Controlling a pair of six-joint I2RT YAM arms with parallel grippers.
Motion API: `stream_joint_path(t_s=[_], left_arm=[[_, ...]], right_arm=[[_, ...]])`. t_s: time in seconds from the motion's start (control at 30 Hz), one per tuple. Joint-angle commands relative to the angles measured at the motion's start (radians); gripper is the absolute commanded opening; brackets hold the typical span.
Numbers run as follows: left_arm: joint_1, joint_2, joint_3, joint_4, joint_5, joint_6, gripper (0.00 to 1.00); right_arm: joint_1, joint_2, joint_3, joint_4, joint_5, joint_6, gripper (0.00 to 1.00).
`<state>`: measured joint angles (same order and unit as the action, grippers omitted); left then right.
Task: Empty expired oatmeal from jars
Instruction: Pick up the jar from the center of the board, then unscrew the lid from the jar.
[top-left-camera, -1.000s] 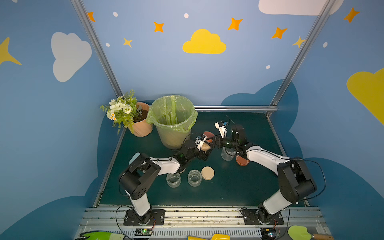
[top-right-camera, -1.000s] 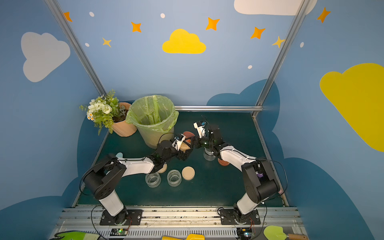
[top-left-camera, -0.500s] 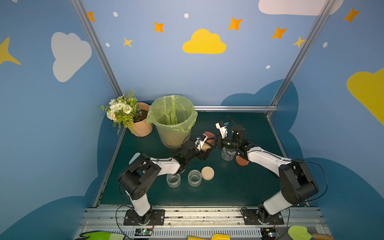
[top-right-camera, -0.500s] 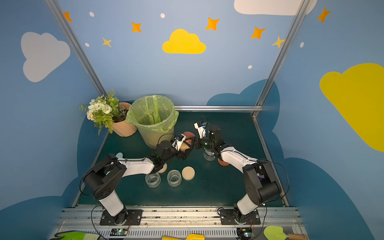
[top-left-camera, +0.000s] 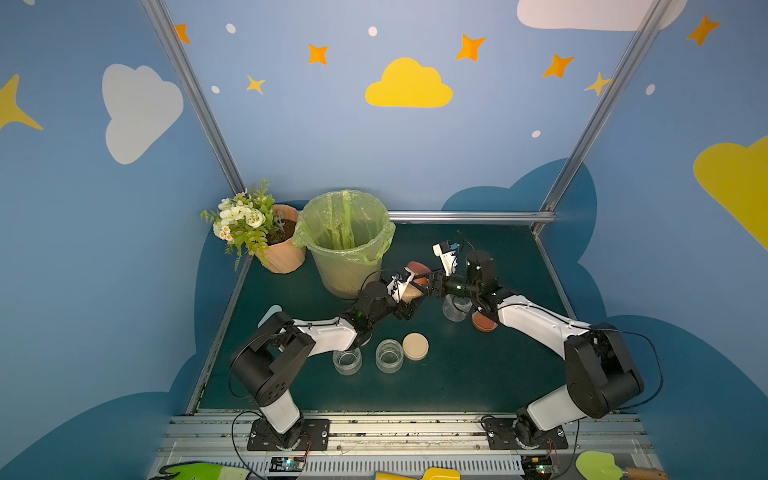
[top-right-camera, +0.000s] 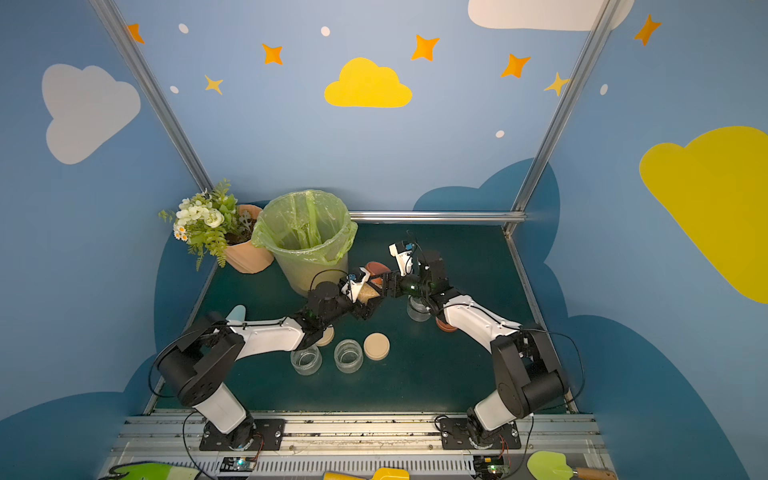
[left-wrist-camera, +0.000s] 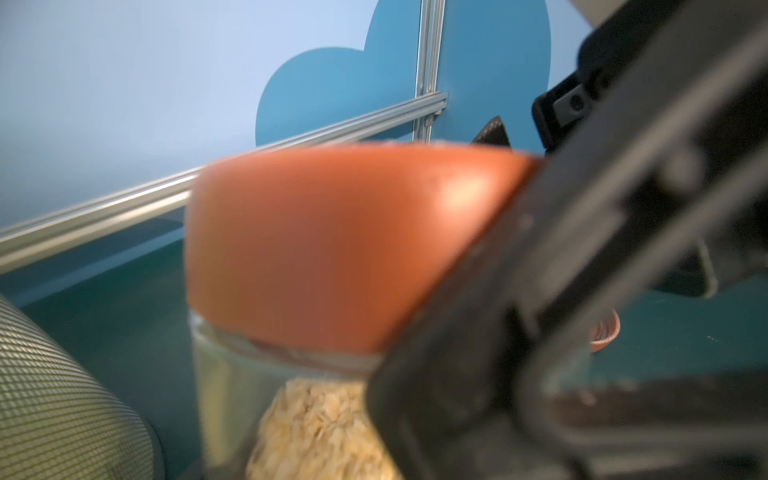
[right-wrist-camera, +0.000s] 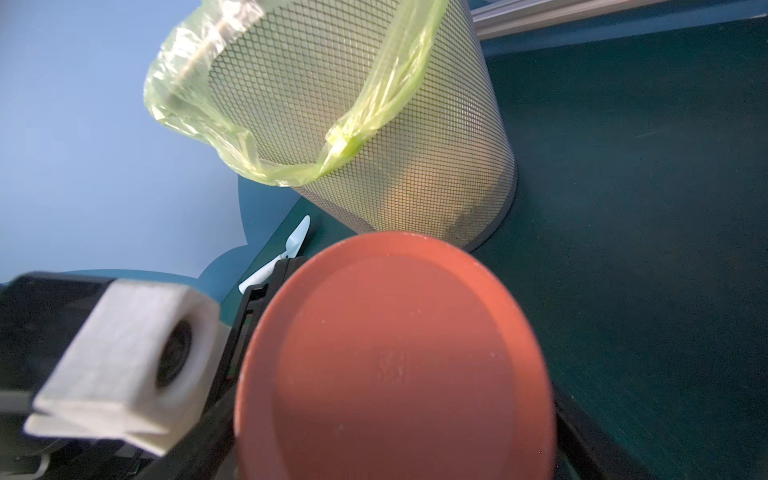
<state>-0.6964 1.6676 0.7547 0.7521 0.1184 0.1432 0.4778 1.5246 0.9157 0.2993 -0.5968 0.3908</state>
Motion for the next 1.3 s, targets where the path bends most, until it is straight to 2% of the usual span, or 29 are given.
stream_joint_path(t_s=[0.0, 0.17, 0.3, 0.57, 0.93, 1.1, 1.27], left_arm=[[0.003, -0.059, -0.004, 0.057, 0.046, 0.021, 0.21], [-0.007, -0.105, 0.002, 0.026, 0.076, 0.059, 0.09], [-0.011, -0.127, 0.007, 0.014, 0.086, 0.080, 0.03], [-0.013, -0.131, 0.019, 0.016, 0.106, 0.107, 0.03], [-0.012, -0.115, 0.014, 0.079, 0.070, 0.120, 0.03], [-0.013, -0.125, -0.010, 0.119, 0.071, 0.117, 0.03], [-0.012, -0.144, -0.028, 0.130, 0.081, 0.121, 0.03]], right_arm=[[0.001, -0.056, 0.002, 0.084, -0.037, 0.021, 0.75], [0.001, -0.074, 0.008, 0.077, -0.027, 0.036, 0.86], [0.001, -0.076, 0.018, 0.067, -0.039, 0.049, 0.89], [0.002, -0.093, 0.016, 0.070, -0.108, 0.069, 0.90], [-0.001, -0.212, -0.009, -0.050, -0.075, 0.080, 0.90], [-0.005, -0.231, 0.006, -0.125, -0.017, 0.072, 0.90], [-0.006, -0.241, 0.003, -0.115, -0.005, 0.086, 0.90]])
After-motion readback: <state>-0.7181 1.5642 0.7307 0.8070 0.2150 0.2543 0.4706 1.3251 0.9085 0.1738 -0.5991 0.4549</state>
